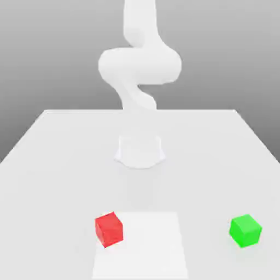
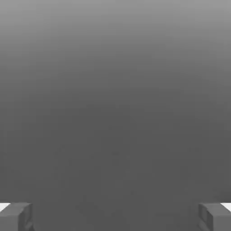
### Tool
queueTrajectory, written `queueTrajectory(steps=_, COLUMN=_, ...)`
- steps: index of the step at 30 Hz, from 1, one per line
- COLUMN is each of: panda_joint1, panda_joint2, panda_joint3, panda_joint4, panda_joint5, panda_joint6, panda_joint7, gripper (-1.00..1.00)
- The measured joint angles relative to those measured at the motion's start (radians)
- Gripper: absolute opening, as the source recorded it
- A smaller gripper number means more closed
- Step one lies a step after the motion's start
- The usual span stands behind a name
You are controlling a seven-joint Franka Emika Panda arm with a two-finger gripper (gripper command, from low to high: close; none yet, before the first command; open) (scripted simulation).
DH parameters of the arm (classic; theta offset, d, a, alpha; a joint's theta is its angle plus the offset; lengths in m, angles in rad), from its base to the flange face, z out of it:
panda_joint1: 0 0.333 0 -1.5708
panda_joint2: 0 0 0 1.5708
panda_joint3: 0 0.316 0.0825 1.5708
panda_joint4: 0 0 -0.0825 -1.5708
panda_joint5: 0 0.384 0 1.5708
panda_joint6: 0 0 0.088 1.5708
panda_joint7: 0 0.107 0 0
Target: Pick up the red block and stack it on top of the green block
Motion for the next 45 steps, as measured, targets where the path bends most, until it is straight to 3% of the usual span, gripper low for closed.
queueTrajectory(steps=7, panda_joint1=-0.038, panda_joint2=0.275, panda_joint3=-0.027, panda_joint4=-0.137, panda_joint5=-0.132, panda_joint6=0.142, panda_joint7=-0.139, gripper=0.0)
queueTrajectory(steps=13, panda_joint1=-0.043, panda_joint2=0.494, panda_joint3=-0.098, panda_joint4=-0.252, panda_joint5=-0.156, panda_joint6=0.265, panda_joint7=-0.315, gripper=0.0)
queueTrajectory(steps=16, panda_joint1=-0.038, panda_joint2=0.599, panda_joint3=-0.132, panda_joint4=-0.311, panda_joint5=-0.111, panda_joint6=0.332, panda_joint7=-0.444, gripper=0.0)
queueTrajectory(steps=20, panda_joint1=-0.042, panda_joint2=0.732, panda_joint3=-0.141, panda_joint4=-0.383, panda_joint5=0.036, panda_joint6=0.422, panda_joint7=-0.668, gripper=0.0)
queueTrajectory(steps=27, panda_joint1=-0.084, panda_joint2=0.951, panda_joint3=-0.076, panda_joint4=-0.366, panda_joint5=0.143, panda_joint6=0.603, panda_joint7=-0.767, gripper=0.0)
queueTrajectory(steps=28, panda_joint1=-0.09, panda_joint2=0.972, panda_joint3=-0.069, panda_joint4=-0.364, panda_joint5=0.147, panda_joint6=0.621, panda_joint7=-0.771, gripper=-1.0)
queueTrajectory(steps=35, panda_joint1=-0.091, panda_joint2=0.972, panda_joint3=-0.067, panda_joint4=-0.364, panda_joint5=0.146, panda_joint6=0.62, panda_joint7=-0.769, gripper=-1.0)
queueTrajectory(steps=45, panda_joint1=-0.021, panda_joint2=0.752, panda_joint3=-0.069, panda_joint4=-0.38, panda_joint5=0.062, panda_joint6=0.416, panda_joint7=-0.616, gripper=-1.0)
